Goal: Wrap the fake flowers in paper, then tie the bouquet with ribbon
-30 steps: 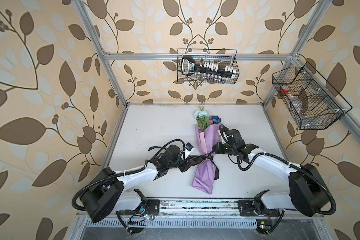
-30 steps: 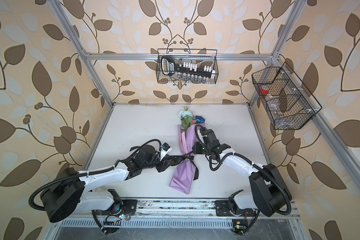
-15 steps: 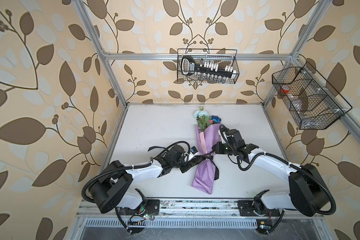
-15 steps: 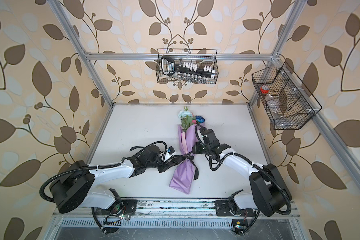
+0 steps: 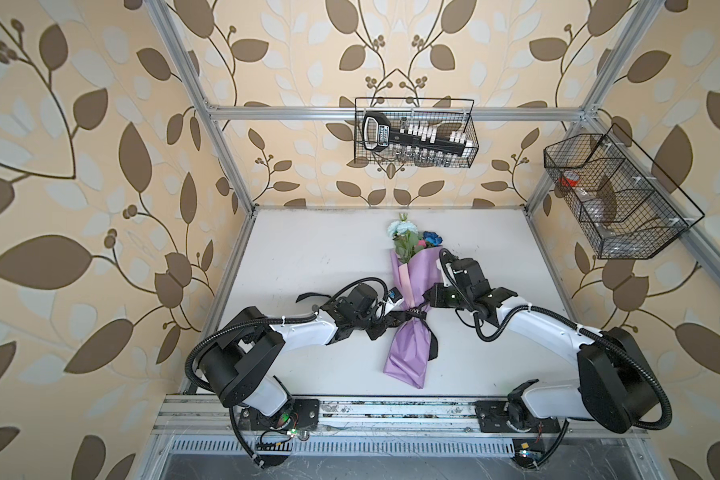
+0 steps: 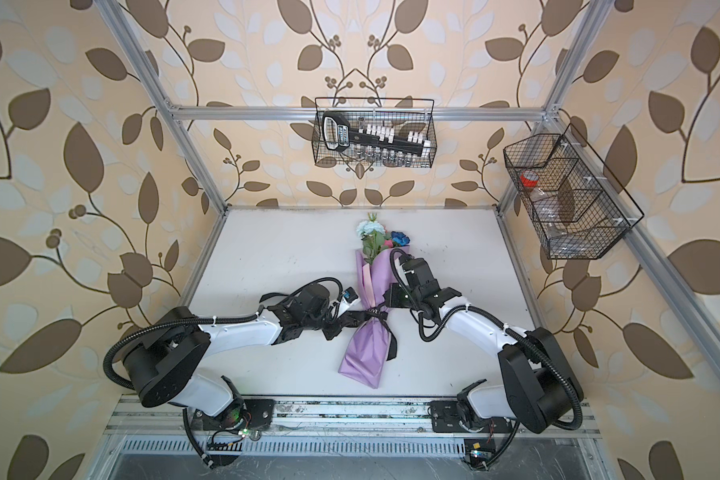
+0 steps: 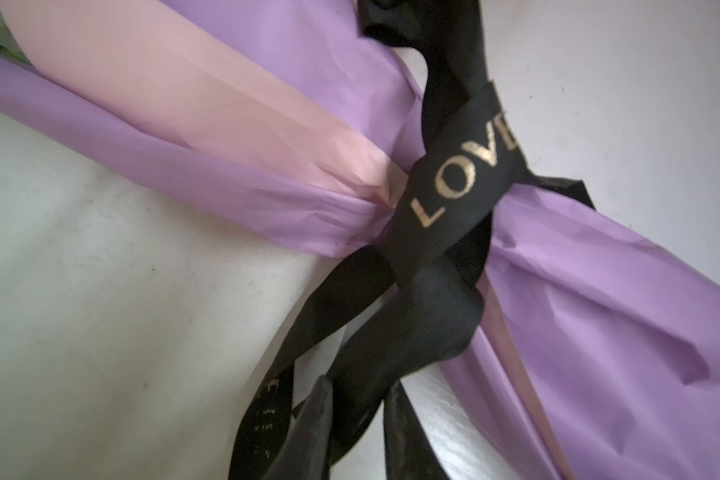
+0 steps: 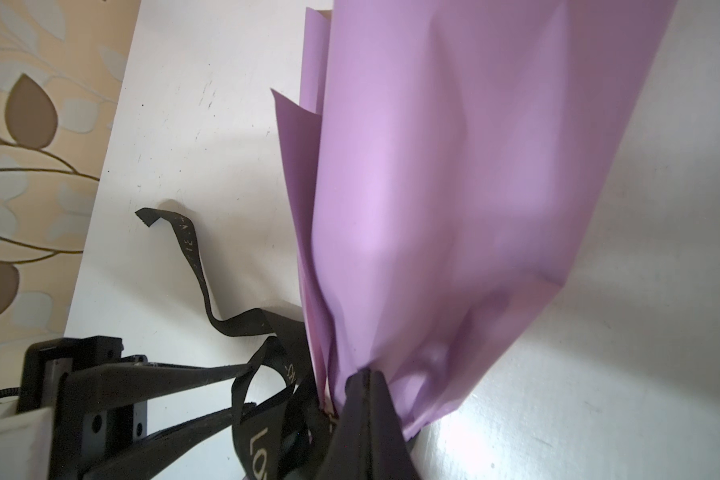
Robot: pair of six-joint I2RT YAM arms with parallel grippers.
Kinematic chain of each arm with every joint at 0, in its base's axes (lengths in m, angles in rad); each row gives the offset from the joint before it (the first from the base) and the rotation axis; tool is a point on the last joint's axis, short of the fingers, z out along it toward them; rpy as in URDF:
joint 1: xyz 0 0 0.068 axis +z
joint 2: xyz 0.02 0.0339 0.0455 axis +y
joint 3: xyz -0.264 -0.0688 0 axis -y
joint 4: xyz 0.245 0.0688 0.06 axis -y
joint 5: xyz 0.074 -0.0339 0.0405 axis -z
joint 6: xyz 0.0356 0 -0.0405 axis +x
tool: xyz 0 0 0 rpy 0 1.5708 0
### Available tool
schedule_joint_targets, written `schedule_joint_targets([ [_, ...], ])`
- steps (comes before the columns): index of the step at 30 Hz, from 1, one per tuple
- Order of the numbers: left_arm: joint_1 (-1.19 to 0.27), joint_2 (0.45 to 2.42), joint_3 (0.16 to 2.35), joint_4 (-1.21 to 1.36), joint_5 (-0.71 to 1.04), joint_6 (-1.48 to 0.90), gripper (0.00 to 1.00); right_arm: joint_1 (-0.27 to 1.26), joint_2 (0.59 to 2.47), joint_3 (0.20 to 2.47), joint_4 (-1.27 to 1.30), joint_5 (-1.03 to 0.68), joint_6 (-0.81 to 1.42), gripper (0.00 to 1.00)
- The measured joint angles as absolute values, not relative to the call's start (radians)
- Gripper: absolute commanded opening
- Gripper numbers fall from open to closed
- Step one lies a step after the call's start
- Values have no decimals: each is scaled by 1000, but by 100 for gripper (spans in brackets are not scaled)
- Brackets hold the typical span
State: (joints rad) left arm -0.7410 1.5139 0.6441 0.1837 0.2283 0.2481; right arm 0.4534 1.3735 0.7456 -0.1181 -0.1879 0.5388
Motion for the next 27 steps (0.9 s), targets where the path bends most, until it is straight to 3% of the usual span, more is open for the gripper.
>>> schedule_joint_targets([
  [2,-741,1514,644,183,229,236,37,451,1373,746,-117,-188,539,0],
  [16,-741,1480,553,197,125,20,51,448,1368,746,-110,-203,540,0],
  [27,-751,1525,528,343,121,-138,48,448,1368,746,-108,-208,543,0],
])
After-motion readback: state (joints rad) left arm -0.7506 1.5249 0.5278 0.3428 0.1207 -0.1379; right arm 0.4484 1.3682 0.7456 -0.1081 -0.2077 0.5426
